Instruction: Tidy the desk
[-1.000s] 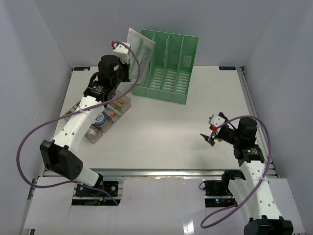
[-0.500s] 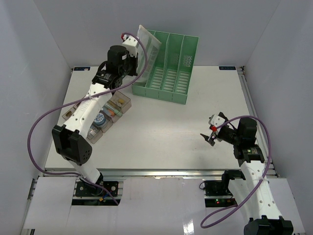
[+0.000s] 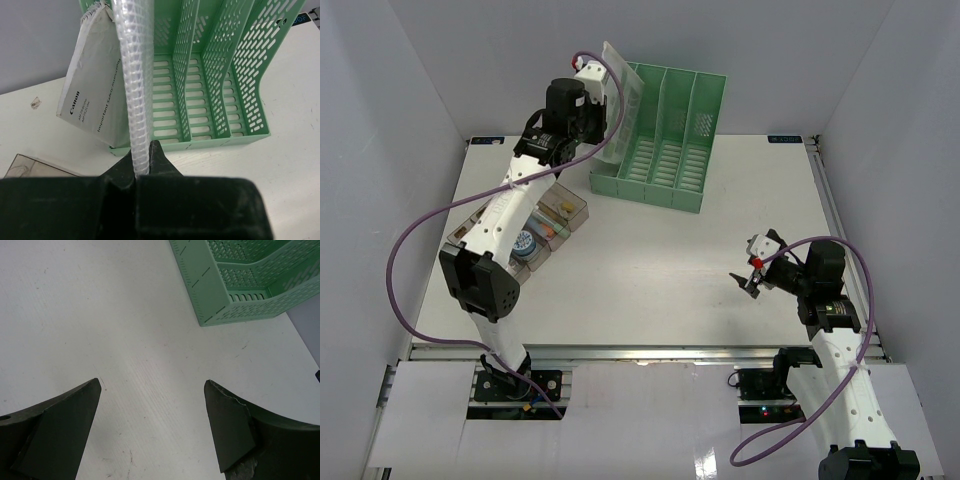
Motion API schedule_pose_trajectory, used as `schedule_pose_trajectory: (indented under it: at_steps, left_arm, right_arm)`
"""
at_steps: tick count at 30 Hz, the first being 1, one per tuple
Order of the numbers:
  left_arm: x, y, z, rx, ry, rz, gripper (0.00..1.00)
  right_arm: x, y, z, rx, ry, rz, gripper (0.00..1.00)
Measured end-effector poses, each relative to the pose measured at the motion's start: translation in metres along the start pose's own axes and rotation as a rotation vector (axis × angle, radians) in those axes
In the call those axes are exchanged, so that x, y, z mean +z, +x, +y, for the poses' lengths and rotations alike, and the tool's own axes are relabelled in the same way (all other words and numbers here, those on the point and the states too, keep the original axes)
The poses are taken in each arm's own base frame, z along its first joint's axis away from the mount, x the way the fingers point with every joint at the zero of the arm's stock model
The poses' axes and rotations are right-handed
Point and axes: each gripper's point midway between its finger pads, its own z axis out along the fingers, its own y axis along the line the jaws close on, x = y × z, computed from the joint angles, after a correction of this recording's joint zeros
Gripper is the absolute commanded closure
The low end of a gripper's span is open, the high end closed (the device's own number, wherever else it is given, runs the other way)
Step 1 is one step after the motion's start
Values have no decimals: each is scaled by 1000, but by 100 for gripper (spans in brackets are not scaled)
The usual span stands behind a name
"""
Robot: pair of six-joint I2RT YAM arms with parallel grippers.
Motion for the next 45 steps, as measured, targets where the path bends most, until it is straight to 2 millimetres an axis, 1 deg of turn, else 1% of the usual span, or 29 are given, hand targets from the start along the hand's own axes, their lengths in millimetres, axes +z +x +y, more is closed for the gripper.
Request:
schedule_pose_trajectory:
  at_steps: [6, 9, 17, 21, 24, 30, 32, 33, 34, 35, 36, 37, 39, 45]
  left_arm:
    - [-11, -21, -2, -21, 3, -35, 100]
    - [-15, -27, -3, -37, 9, -48, 100]
    - [-16, -18, -6, -59, 22, -14, 100]
    - [-13, -14, -6, -59, 22, -1, 100]
    - [-9, -6, -8, -58, 28, 25, 100]
    - [4, 14, -13, -55, 55, 82, 100]
    - [10, 22, -14, -55, 63, 104, 94]
    - [13, 26, -15, -55, 66, 115, 84]
    - [14, 28, -15, -56, 68, 120, 73]
    - [16, 30, -15, -56, 69, 125, 58]
    - [17, 31, -15, -59, 69, 126, 36]
    - [17, 31, -16, -64, 69, 127, 28]
    - [16, 25, -17, -72, 71, 115, 22]
    - [8, -10, -27, -96, 88, 32, 21]
  right_arm:
    - [0, 0, 0, 0, 0, 0, 10]
    - [0, 0, 0, 0, 0, 0, 10]
    - [0, 0, 0, 0, 0, 0, 10]
    - [0, 0, 0, -1, 0, 0, 10]
    - [0, 0, 0, -1, 0, 0, 10]
    - [0, 0, 0, -4, 0, 0, 10]
    - [0, 0, 0, -4, 0, 0, 10]
    - [0, 0, 0, -4, 0, 0, 10]
    - [0, 0, 0, -4, 0, 0, 10]
    - [0, 0, 0, -5, 0, 0, 10]
    - [0, 0, 0, -5, 0, 0, 10]
    - [0, 0, 0, -5, 0, 0, 10]
    - [0, 0, 0, -5, 0, 0, 10]
    - [0, 0, 0, -7, -2, -2, 10]
